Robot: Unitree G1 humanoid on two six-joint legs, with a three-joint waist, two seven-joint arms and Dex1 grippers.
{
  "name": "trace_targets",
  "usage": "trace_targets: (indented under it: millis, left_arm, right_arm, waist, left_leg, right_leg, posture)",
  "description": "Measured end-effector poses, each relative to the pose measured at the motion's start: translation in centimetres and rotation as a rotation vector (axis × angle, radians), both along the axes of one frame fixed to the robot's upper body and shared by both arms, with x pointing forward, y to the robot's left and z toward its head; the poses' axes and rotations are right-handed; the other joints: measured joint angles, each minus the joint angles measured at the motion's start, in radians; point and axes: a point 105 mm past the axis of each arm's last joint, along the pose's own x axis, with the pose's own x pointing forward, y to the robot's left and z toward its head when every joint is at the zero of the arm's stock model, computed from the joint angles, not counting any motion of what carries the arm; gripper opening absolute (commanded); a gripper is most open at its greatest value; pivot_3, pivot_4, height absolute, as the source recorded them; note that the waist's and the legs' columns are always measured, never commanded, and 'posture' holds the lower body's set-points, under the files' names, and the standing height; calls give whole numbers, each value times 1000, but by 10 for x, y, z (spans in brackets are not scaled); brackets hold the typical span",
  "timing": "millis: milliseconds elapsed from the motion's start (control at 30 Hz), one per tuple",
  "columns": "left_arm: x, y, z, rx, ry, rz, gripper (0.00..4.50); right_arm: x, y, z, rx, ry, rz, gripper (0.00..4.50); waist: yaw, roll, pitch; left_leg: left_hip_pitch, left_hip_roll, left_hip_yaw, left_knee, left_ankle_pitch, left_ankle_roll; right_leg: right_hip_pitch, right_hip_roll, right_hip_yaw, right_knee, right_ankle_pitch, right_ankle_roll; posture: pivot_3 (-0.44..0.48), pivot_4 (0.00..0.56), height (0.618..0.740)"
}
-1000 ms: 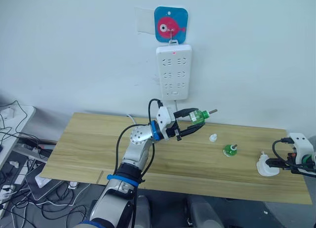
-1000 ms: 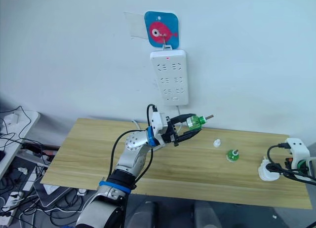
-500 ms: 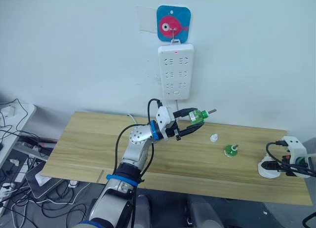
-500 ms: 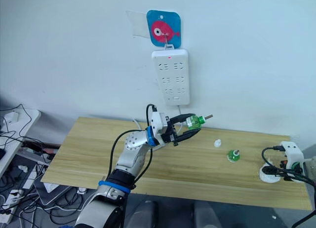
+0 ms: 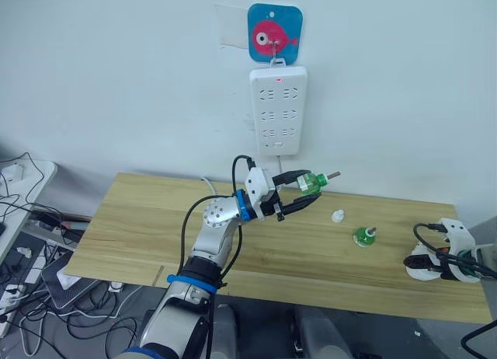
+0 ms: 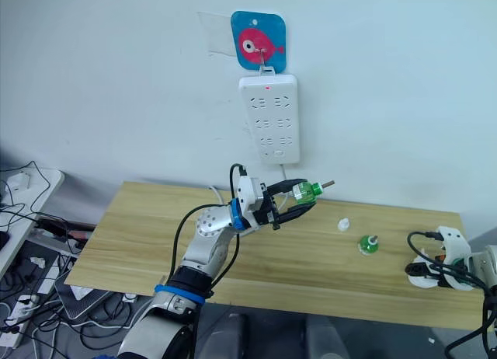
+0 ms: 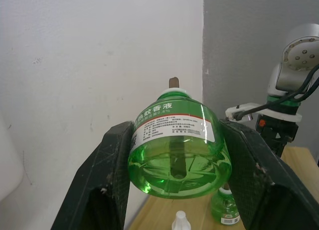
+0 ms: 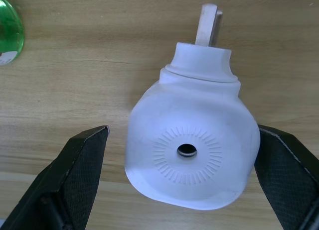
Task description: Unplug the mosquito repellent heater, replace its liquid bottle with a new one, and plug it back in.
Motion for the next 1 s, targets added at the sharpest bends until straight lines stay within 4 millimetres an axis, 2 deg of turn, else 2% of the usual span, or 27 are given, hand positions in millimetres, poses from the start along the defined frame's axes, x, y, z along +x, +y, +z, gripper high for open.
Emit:
trace_targets:
  millis: [267,367,467,700,833,900,1000]
  left_arm:
    - [-1,-1,0,4,-3,-6,2262]
    - [-1,-1,0,6,-3,-8,2262]
    - [-1,-1,0,6,-5,-8,2262]
    - [-1,-2,0,10,-8,-15,2262]
    - [-1,-2,2,15,-16,-29,2262]
    - [-1,-2,2,19,-19,-38,2262]
    - [-2,0,3,36,-28,-69,2262]
  right_arm:
    - [-6,-5,-4,-1,18,-53,4472]
    - [-9,-2,-9,23,24,-62,3874]
    - [-8,-4,-4,27,9,-76,2911]
    - [-14,2,-4,58,8,-45,2900]
    - [-15,-6,20,63,-55,-26,2900]
    - [-12,-12,42,67,-123,-20,2900]
    - [-10,-6,82,127,-240,57,2900]
  waist:
    - [-1,0,0]
    - [-1,0,0]
    - [-1,-1,0]
    - [0,0,-1]
    - [-1,1,-1]
    - [-2,1,-1]
    - [-4,2,-1]
  left_leg:
    - [0,0,0,0,0,0]
    - [0,0,0,0,0,0]
    - [0,0,0,0,0,0]
    - [0,0,0,0,0,0]
    - [0,-1,1,0,0,0]
    - [0,-1,1,0,0,0]
    - [0,0,0,-1,0,0]
  right_leg:
    - [0,0,0,0,0,0]
    - [0,0,0,0,0,0]
    - [0,0,0,0,0,0]
    - [0,0,0,0,0,0]
    - [0,-1,1,0,0,0]
    - [-1,-1,0,0,0,0]
    - [-1,0,0,0,0,0]
  posture:
    - [9,226,740]
    - [8,221,740]
    - [7,216,740]
    - [-2,202,740]
    - [-23,197,740]
    - [-28,198,740]
    - [-48,194,740]
